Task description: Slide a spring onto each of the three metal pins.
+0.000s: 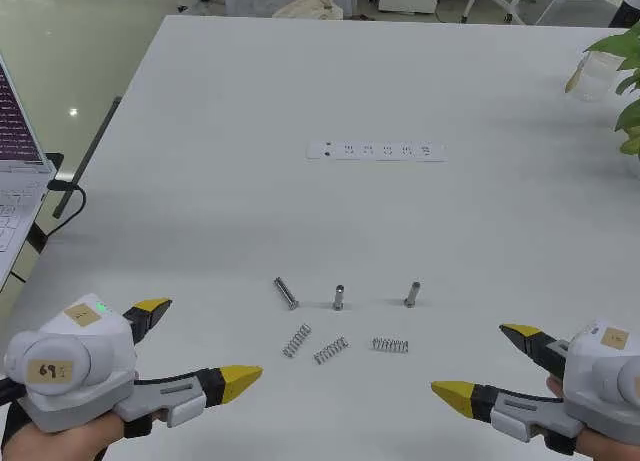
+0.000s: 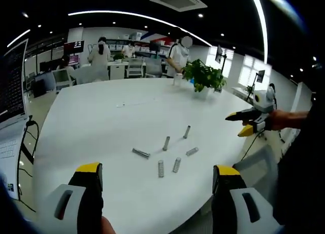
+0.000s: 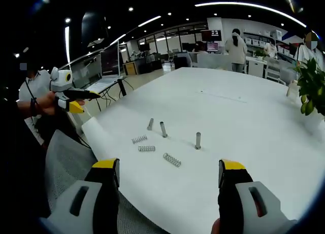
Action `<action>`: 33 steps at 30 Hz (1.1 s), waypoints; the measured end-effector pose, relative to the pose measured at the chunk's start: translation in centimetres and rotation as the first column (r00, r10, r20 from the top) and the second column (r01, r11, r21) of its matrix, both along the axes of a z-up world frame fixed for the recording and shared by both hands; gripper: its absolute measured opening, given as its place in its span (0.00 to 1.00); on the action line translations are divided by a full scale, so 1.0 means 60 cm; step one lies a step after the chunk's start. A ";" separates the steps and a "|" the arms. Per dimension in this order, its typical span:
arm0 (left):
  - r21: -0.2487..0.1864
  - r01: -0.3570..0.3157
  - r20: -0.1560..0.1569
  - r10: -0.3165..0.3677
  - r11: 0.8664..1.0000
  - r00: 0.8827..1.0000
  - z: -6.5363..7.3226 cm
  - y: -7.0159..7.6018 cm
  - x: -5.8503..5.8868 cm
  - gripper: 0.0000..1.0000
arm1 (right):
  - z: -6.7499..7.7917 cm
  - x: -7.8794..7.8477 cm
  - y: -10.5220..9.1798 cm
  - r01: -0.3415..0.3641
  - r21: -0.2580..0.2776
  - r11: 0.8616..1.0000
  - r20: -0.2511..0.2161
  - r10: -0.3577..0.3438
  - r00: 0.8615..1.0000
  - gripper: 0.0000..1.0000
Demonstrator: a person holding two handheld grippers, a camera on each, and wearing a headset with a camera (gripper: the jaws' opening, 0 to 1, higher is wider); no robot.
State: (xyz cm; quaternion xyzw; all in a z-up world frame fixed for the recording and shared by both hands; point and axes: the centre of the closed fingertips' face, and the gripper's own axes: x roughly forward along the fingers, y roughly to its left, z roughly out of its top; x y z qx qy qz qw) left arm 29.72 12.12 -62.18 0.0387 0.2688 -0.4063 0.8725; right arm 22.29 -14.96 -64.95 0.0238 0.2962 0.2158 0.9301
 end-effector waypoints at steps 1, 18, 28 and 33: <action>0.001 0.000 0.000 0.000 1.000 1.000 0.000 0.001 0.000 0.87 | -0.001 -0.001 0.000 -0.001 -0.002 1.000 -0.001 0.001 1.000 0.78; 0.001 0.006 0.002 -0.006 1.000 1.000 0.001 -0.002 0.001 0.87 | -0.002 0.000 0.012 -0.015 0.002 1.000 -0.005 0.015 1.000 0.77; -0.001 0.004 -0.002 -0.004 1.000 1.000 0.000 -0.001 0.003 0.86 | -0.002 0.001 0.010 -0.014 0.002 1.000 -0.005 0.015 1.000 0.76; -0.003 -0.003 -0.004 0.003 1.000 1.000 0.000 0.000 0.005 0.85 | -0.001 0.003 0.010 -0.013 0.003 1.000 -0.003 0.013 1.000 0.76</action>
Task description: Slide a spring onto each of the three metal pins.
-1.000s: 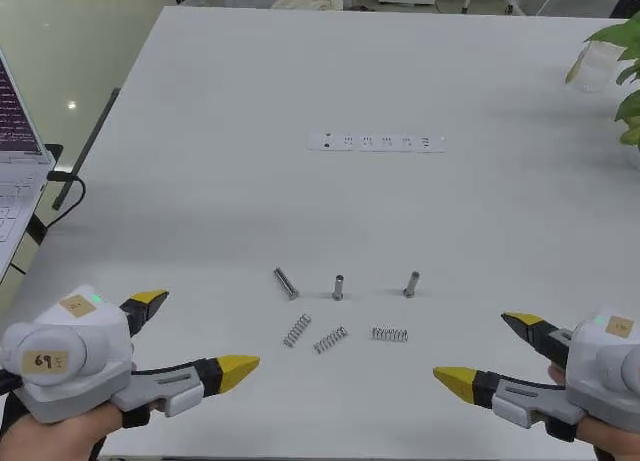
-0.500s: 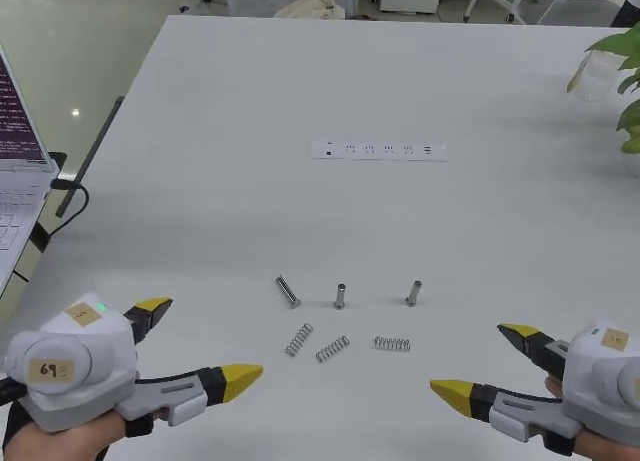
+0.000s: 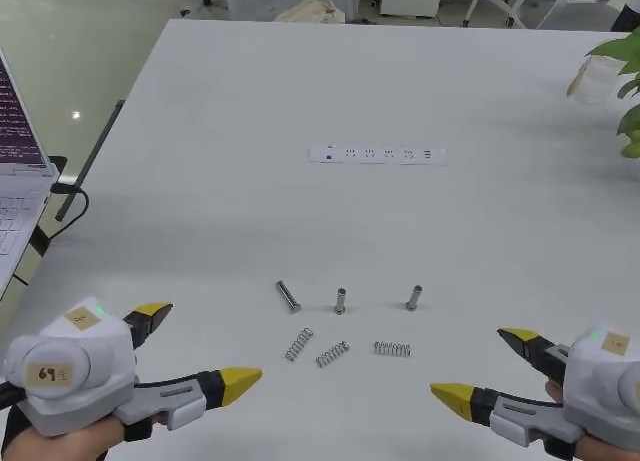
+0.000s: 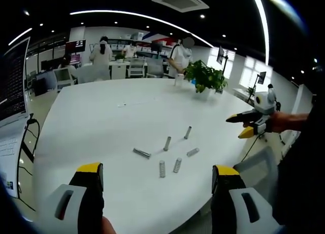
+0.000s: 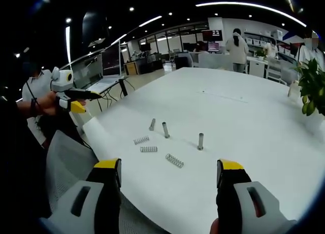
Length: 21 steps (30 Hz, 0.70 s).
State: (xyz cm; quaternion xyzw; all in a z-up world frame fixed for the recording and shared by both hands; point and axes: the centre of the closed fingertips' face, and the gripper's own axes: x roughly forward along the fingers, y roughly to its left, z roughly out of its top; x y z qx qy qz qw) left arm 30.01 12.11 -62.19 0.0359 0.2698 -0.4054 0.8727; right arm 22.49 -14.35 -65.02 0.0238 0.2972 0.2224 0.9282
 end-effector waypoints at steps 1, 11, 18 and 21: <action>-0.001 -0.001 0.000 0.001 1.000 1.000 0.000 0.000 0.000 0.85 | 0.000 0.000 0.000 0.000 -0.001 1.000 0.000 0.000 1.000 0.76; -0.001 -0.002 -0.004 0.002 1.000 1.000 -0.003 0.002 0.003 0.85 | -0.002 -0.001 -0.004 0.007 -0.003 1.000 -0.003 -0.007 1.000 0.76; 0.000 -0.006 -0.006 0.006 1.000 1.000 -0.004 0.004 0.002 0.85 | -0.004 -0.002 -0.006 0.010 -0.002 1.000 -0.005 -0.010 1.000 0.76; 0.002 -0.006 -0.005 0.006 1.000 1.000 -0.003 0.003 0.002 0.85 | -0.003 -0.002 -0.006 0.011 0.000 1.000 -0.003 -0.011 1.000 0.76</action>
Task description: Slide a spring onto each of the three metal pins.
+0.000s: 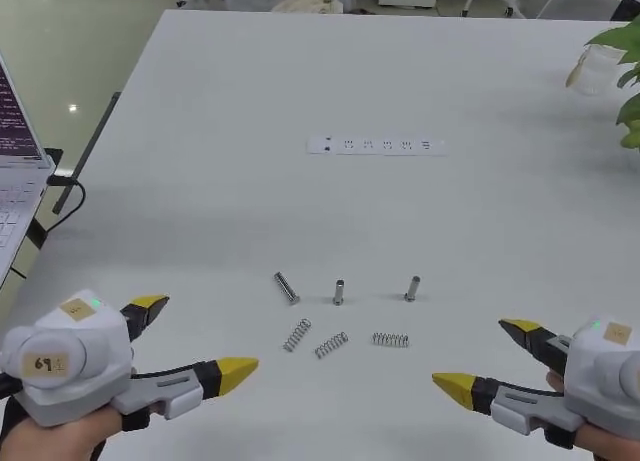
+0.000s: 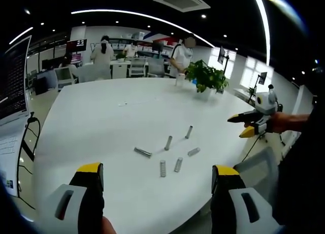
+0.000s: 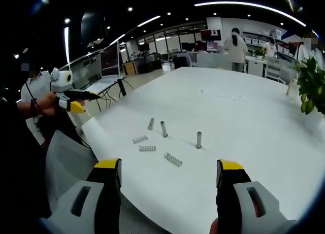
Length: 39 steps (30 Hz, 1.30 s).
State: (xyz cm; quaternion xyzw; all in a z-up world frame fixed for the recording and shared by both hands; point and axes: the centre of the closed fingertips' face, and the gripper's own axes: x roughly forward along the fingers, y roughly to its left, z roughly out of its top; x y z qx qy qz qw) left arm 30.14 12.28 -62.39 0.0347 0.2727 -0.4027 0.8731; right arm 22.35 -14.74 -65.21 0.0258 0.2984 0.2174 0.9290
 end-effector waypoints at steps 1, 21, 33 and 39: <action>-0.002 0.000 0.001 0.000 1.000 1.000 0.001 0.000 0.000 0.85 | 0.000 0.000 0.000 0.000 -0.001 1.000 0.001 0.000 1.000 0.76; 0.007 0.013 -0.003 -0.013 1.000 1.000 0.003 -0.011 -0.001 0.84 | -0.004 -0.005 -0.003 0.001 -0.004 1.000 -0.006 -0.001 1.000 0.75; 0.012 0.034 -0.012 -0.034 0.999 0.999 -0.010 -0.025 0.013 0.84 | -0.003 -0.005 -0.006 0.005 0.001 1.000 -0.006 -0.005 1.000 0.74; 0.013 0.043 -0.020 -0.043 0.999 0.999 -0.019 -0.034 0.026 0.83 | -0.003 -0.006 -0.007 0.007 -0.001 1.000 -0.010 -0.007 1.000 0.74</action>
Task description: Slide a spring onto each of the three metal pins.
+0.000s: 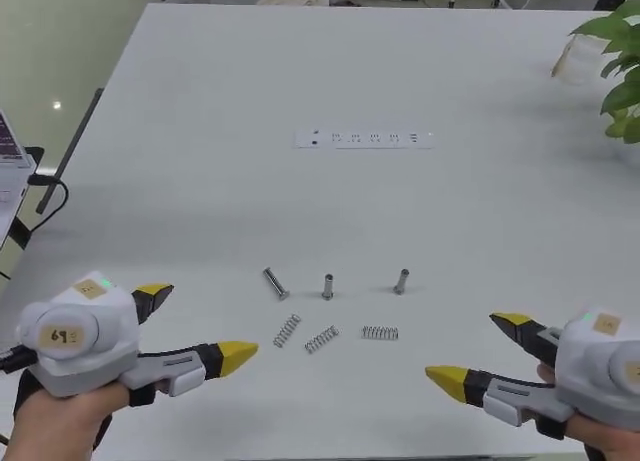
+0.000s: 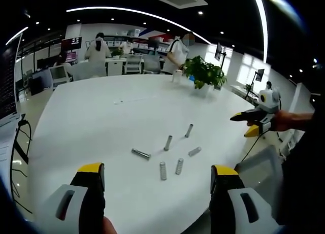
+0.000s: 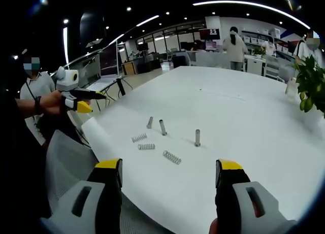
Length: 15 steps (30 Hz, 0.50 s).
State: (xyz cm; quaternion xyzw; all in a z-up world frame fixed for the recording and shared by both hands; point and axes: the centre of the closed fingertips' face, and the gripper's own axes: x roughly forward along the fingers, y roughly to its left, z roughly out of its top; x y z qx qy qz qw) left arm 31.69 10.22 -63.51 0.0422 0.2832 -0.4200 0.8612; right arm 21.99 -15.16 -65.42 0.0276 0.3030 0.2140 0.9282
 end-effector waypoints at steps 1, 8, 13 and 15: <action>-0.001 0.001 -0.001 -0.001 1.000 1.000 -0.001 -0.001 0.002 0.83 | 0.000 0.000 0.000 -0.001 0.000 1.000 0.000 0.001 1.000 0.74; -0.005 -0.001 -0.009 0.001 1.000 1.000 -0.006 -0.012 0.022 0.81 | 0.000 -0.001 0.000 0.000 0.002 1.000 -0.002 0.000 1.000 0.74; -0.012 -0.004 -0.014 0.003 1.000 1.000 -0.013 -0.017 0.042 0.79 | -0.002 0.000 -0.001 -0.001 0.002 1.000 -0.006 0.001 1.000 0.73; -0.011 -0.006 -0.017 0.006 1.000 1.000 -0.017 -0.019 0.050 0.79 | -0.002 0.001 -0.002 0.000 0.001 1.000 -0.008 0.000 1.000 0.73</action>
